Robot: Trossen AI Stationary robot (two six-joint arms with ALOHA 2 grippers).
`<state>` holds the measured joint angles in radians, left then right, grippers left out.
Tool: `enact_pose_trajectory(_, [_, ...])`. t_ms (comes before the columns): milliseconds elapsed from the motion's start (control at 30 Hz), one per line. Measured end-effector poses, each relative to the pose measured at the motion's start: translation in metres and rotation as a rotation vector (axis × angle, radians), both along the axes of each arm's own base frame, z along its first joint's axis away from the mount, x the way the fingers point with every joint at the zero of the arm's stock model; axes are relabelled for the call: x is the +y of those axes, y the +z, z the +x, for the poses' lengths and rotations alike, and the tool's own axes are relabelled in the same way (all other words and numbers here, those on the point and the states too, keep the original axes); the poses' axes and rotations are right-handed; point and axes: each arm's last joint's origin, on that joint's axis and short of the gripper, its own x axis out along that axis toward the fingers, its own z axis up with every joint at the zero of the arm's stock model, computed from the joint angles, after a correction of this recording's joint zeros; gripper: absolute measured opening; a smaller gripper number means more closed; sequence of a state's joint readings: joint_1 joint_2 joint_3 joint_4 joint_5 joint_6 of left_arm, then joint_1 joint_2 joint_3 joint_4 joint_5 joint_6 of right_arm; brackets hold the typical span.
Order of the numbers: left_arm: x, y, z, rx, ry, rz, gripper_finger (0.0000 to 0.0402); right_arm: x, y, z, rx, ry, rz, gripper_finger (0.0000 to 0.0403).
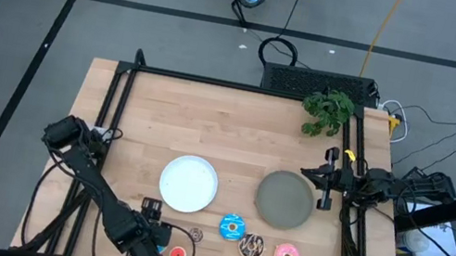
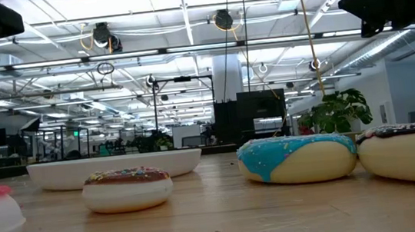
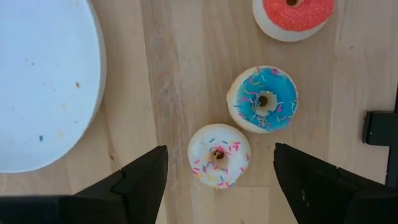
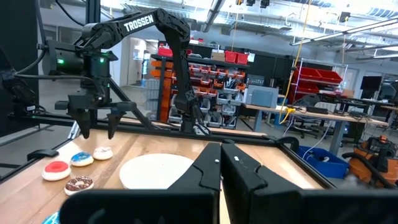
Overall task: Pick & Place donuts
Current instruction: Put the small white donut on the white plate
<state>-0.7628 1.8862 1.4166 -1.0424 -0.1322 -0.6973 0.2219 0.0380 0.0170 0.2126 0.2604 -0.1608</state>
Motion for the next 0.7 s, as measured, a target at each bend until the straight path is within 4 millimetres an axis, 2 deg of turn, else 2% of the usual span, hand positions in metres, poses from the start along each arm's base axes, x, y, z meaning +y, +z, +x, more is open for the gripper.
enact_pose_trajectory(233, [-0.003,-0.001,-0.003,-0.020,0.031,0.011,0.0292,0.000,0.000,0.000,0.000,0.001,0.003,0.0000])
enact_pose_trajectory(500, [-0.001,-0.028,-0.009,-0.001,0.040,-0.037,0.0292,0.000,0.000,0.000,-0.001,0.001,0.003,0.0000])
enact_pose_trajectory(700, [0.004,-0.037,-0.014,0.038,0.041,-0.017,0.0292,0.000,0.000,0.000,0.000,0.001,0.003,0.0000])
